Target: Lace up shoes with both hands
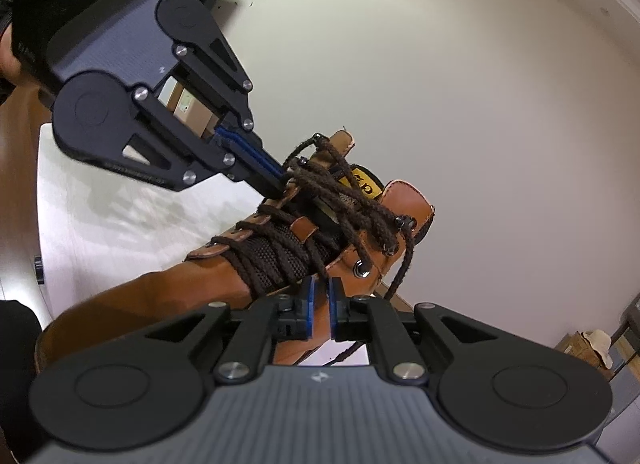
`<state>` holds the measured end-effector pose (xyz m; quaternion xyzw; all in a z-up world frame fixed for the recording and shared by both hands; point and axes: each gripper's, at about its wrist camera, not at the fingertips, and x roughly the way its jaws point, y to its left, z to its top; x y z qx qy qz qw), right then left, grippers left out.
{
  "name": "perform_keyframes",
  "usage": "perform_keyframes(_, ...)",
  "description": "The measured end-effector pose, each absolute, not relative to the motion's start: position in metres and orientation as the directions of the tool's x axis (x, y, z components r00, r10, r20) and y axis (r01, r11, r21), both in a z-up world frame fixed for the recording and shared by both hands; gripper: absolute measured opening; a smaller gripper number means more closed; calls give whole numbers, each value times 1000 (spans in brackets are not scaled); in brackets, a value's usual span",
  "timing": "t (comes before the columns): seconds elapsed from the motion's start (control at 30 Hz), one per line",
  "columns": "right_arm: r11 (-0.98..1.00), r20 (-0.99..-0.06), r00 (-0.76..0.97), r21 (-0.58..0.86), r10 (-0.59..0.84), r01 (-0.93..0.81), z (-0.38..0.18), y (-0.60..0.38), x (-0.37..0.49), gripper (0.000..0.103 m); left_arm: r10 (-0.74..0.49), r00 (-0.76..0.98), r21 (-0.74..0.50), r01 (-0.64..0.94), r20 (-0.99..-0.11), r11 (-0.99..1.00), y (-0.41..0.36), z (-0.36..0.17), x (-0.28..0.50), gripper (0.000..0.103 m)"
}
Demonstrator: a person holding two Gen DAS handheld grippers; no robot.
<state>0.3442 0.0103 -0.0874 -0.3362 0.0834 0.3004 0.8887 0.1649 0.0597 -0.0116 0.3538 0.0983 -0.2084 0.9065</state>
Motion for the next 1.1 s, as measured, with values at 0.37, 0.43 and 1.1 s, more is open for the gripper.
perform_keyframes(0.37,614,-351,797,-510,491,-603,-81,7,345,4,-357,881,562,473,-310,679,63,-1,149,1)
perform_keyframes(0.43,609,-349,798,-518,491,-601,-85,8,343,5,-344,886,563,464,-312,684,67,-2,153,1)
perform_keyframes(1.1,612,-501,711,-381,494,-693,-98,-7,330,12,-147,871,529,410,-469,743,72,-13,169,6)
